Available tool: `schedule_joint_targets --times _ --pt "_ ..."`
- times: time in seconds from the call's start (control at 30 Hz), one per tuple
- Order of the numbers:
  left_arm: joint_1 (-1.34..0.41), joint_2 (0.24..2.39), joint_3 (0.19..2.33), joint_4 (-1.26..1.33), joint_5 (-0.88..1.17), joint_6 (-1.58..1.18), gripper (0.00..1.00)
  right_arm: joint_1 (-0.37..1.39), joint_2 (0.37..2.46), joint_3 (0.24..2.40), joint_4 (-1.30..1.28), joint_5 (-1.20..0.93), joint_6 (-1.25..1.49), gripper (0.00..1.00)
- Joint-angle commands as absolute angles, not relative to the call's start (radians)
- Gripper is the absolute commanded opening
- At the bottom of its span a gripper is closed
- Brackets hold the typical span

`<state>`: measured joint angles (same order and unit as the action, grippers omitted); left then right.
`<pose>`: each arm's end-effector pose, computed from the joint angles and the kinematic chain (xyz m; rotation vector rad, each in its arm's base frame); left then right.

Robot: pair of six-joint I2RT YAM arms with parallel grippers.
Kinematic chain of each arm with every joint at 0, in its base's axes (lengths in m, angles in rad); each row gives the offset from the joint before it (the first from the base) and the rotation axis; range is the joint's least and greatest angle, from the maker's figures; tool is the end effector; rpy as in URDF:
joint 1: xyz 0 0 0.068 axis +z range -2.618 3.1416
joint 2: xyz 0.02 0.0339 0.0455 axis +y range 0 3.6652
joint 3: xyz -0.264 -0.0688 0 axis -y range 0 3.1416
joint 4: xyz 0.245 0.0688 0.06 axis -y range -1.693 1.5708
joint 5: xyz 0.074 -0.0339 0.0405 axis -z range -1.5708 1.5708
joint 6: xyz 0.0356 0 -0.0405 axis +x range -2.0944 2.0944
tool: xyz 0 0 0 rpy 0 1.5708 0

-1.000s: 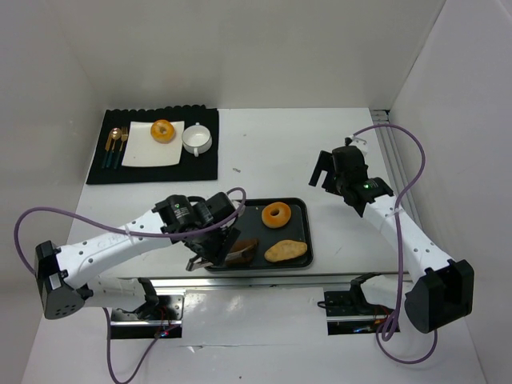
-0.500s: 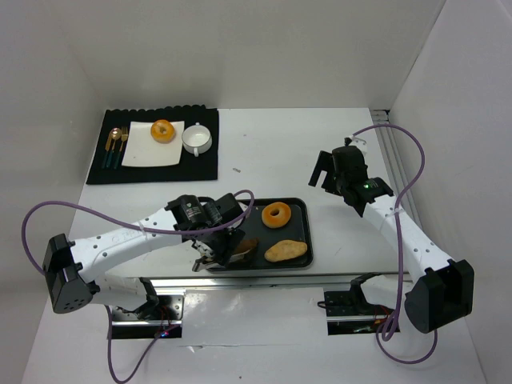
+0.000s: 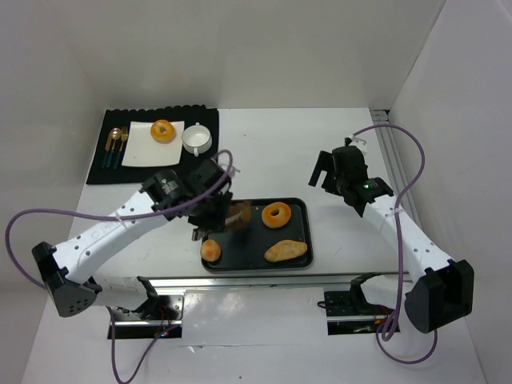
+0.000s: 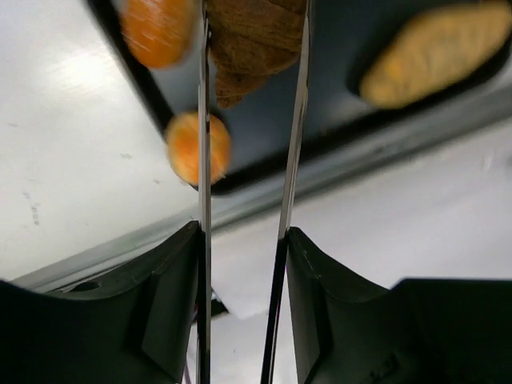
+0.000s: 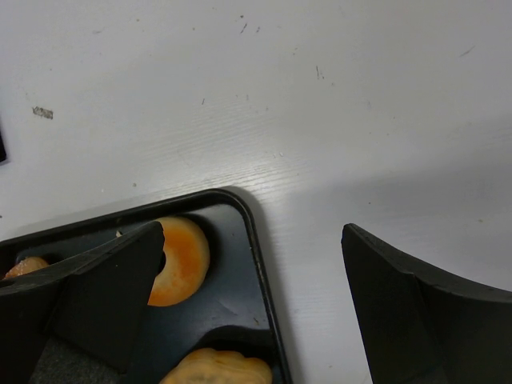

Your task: Place the bread

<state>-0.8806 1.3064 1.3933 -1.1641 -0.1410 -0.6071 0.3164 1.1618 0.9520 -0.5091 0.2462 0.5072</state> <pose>0.1577 -0.1831 0.3532 0.3166 2.6490 -0.3164 0.2392 0.0692 0.2919 0.3423 2.2423 0.1545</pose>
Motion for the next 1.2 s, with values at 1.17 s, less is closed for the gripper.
schedule_joint_targets --times 1.17 --pt "0.143 1.856 1.775 -0.681 -0.195 -0.638 0.62 0.321 1.278 1.008 -0.425 0.218 0.503 0.99"
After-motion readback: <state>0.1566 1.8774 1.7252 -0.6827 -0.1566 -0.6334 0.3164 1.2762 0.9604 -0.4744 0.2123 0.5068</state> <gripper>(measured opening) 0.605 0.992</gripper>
